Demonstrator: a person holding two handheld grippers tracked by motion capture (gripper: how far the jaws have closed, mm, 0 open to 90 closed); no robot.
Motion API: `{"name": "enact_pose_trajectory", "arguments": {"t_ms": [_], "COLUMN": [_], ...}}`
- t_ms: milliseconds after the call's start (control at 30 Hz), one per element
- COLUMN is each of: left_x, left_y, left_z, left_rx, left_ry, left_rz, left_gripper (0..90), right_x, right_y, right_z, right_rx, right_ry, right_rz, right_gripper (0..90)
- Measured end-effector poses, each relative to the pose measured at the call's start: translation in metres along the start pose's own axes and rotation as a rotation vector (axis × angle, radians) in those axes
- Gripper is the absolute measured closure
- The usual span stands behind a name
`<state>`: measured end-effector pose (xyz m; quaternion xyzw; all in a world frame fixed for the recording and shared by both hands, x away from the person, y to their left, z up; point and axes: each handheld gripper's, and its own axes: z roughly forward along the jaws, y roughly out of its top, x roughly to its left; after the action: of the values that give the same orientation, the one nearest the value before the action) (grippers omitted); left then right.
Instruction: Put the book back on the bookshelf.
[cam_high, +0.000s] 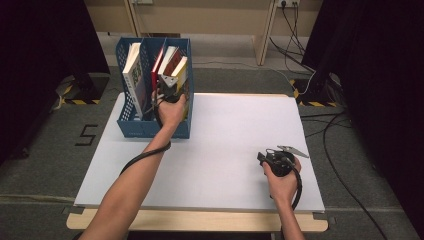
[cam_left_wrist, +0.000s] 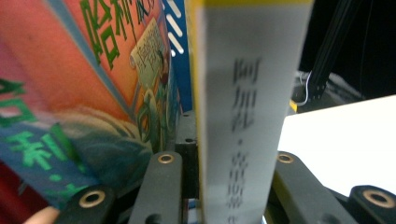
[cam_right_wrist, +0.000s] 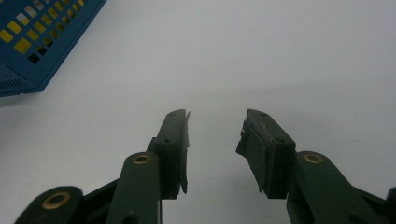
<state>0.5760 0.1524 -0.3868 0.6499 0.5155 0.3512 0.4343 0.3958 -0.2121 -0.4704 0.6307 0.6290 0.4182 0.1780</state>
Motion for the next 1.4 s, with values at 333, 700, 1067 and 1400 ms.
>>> {"name": "enact_pose_trajectory", "arguments": {"t_ms": [333,700,1067,1400], "left_x": [-0.001,0.001,0.005,0.004], "left_y": [-0.003,0.000,-0.006,-0.012], "left_z": [-0.011,-0.024,-0.055,-0.050], "left_rx": [0.079,0.031,0.015,0.029], "left_ry": [-0.002,-0.011,-0.048,-0.049], "left_rz": [0.077,0.087,0.027,0.000], "left_gripper": [72.3,68.1,68.7,73.8], "right_x": [0.001,0.001,0.003,0.002], "right_y": [0.000,0.000,0.000,-0.001], "right_z": [-0.001,-0.002,-0.003,-0.002], "right_rx": [-0.005,-0.007,-0.006,-0.001], "right_ry": [0.000,-0.001,0.002,0.002], "right_rz": [-0.004,-0.005,-0.005,-0.003], "right_gripper": [59.6,59.4,59.2,59.2]}}
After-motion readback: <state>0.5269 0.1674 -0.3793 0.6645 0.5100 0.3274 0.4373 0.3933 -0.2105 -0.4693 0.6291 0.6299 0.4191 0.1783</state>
